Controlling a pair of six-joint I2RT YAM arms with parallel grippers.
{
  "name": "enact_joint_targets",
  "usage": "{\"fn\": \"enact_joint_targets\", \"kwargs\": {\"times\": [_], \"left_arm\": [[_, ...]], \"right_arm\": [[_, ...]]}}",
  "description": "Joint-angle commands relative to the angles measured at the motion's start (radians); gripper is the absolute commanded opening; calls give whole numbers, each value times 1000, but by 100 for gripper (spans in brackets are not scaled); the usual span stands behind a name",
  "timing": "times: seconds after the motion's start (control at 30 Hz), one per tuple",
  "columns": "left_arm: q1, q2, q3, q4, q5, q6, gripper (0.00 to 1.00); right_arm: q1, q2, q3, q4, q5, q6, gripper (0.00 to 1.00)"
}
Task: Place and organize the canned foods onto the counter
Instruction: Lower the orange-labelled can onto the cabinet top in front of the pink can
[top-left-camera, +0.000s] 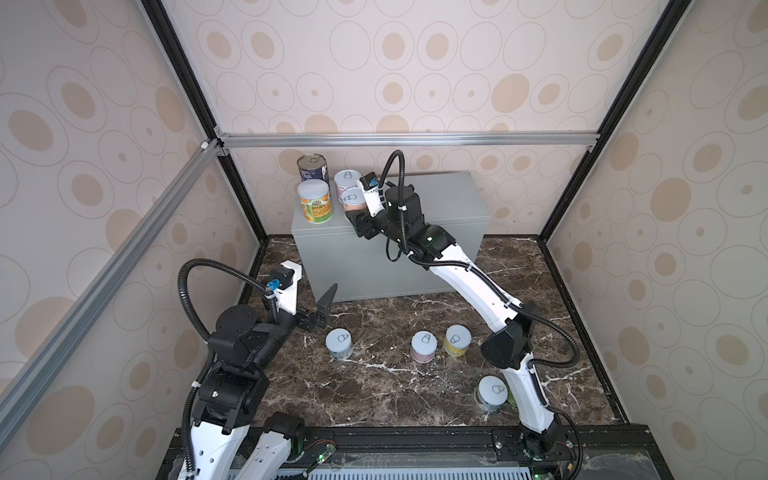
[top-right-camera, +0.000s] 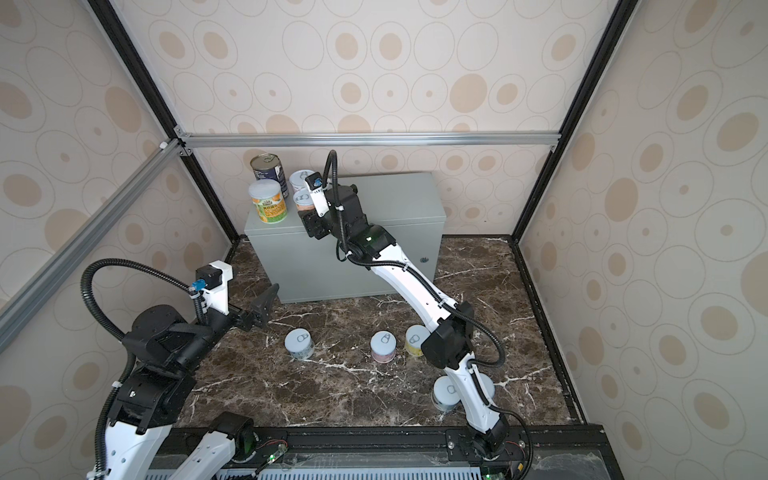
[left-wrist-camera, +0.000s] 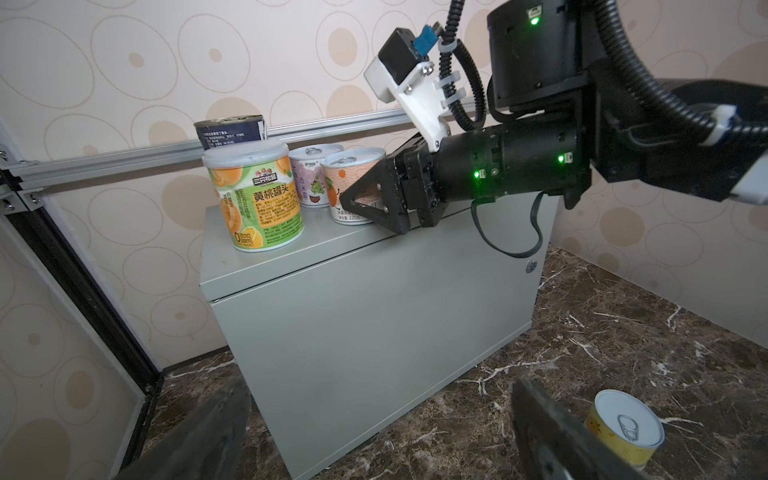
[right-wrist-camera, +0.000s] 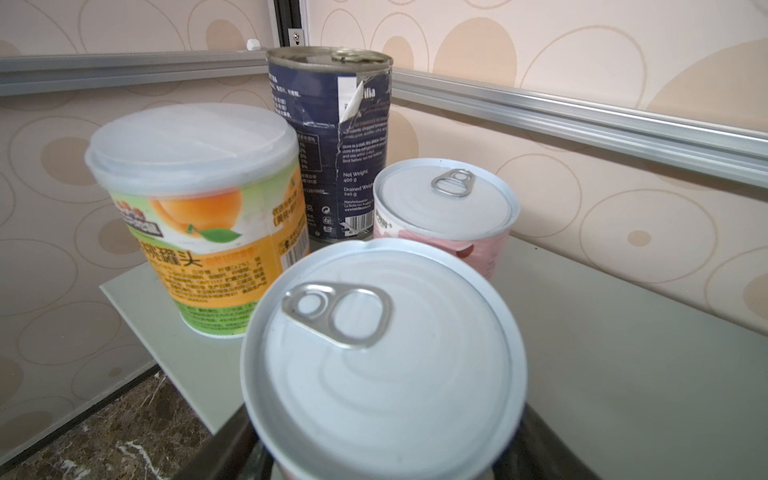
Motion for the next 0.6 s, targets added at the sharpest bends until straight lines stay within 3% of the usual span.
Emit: {"fn": "enact_joint_targets", "kwargs": {"times": [0.0,0.57], "left_arm": [[-9,-6,30,18,4,32,98],[-12,-10,28,14,-5,36,98]], "right_arm": [[0,22,60,41,-7,5,72],[1,120,139,66,76,26,71]]}}
